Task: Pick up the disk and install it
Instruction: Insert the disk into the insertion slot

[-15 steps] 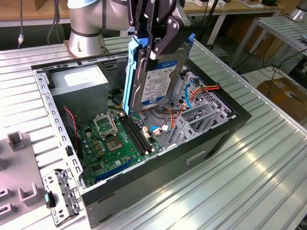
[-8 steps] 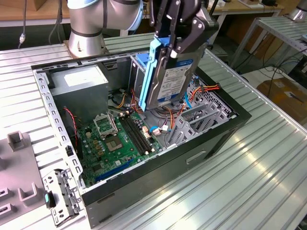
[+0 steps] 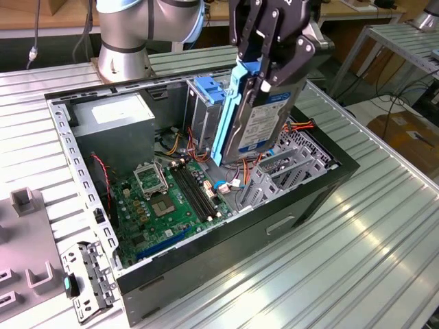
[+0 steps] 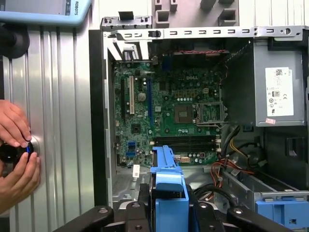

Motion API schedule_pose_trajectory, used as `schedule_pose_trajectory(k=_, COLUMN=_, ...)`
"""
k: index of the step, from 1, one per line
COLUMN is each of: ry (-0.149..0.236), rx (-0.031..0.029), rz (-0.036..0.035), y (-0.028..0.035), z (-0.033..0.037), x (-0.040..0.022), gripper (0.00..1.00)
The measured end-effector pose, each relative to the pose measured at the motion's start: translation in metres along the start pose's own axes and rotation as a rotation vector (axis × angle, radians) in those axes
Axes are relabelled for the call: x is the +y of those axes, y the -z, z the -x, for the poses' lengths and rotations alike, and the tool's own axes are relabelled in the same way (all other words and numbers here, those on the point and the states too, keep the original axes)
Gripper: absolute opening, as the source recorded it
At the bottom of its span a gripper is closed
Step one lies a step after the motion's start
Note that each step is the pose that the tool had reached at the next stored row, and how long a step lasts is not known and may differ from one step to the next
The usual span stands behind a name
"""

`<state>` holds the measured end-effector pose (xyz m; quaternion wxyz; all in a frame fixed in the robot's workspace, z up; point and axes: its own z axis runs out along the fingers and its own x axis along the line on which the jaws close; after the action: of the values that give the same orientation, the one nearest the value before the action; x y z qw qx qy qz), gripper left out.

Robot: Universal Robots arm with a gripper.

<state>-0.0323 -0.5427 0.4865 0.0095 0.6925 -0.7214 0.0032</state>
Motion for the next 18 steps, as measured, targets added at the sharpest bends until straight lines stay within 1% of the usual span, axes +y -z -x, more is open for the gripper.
schedule_pose_trajectory(k=2, ry=0.000, rx=0.0002, rz=0.0000, y=-0.0005, z=-0.0062, x=-0.0020, gripper=0.37)
schedule_pose_trajectory(k=4, ry=0.000, rx=0.0010, rz=0.0000, y=-0.0008, z=-0.0106, x=-0.0043, gripper=0.37)
schedule_pose_trajectory(k=5, ry=0.000, rx=0.0014, rz=0.0000, y=-0.0010, z=-0.0117, x=-0.0066, gripper=0.37)
schedule_pose_trajectory(k=7, ry=0.000, rx=0.0017, rz=-0.0001, y=-0.0016, z=-0.0122, x=-0.0140, gripper=0.37)
schedule_pose_trajectory(k=9, ry=0.000, rx=0.0025, rz=0.0000, y=-0.0022, z=-0.0122, x=-0.0240, gripper=0.37)
schedule_pose_trajectory(k=10, ry=0.000, rx=0.0026, rz=-0.0001, y=-0.0029, z=-0.0120, x=-0.0320, gripper=0.37)
schedule_pose_trajectory(k=11, ry=0.000, rx=0.0028, rz=-0.0001, y=-0.0032, z=-0.0118, x=-0.0369, gripper=0.37)
schedule_pose_trajectory(k=13, ry=0.000, rx=0.0030, rz=-0.0001, y=-0.0038, z=-0.0116, x=-0.0433, gripper=0.37)
schedule_pose_trajectory(k=15, ry=0.000, rx=0.0034, rz=-0.0001, y=-0.0045, z=-0.0113, x=-0.0513, gripper=0.37)
schedule_pose_trajectory(k=18, ry=0.000, rx=0.0036, rz=-0.0001, y=-0.0055, z=-0.0110, x=-0.0596, gripper=0.37)
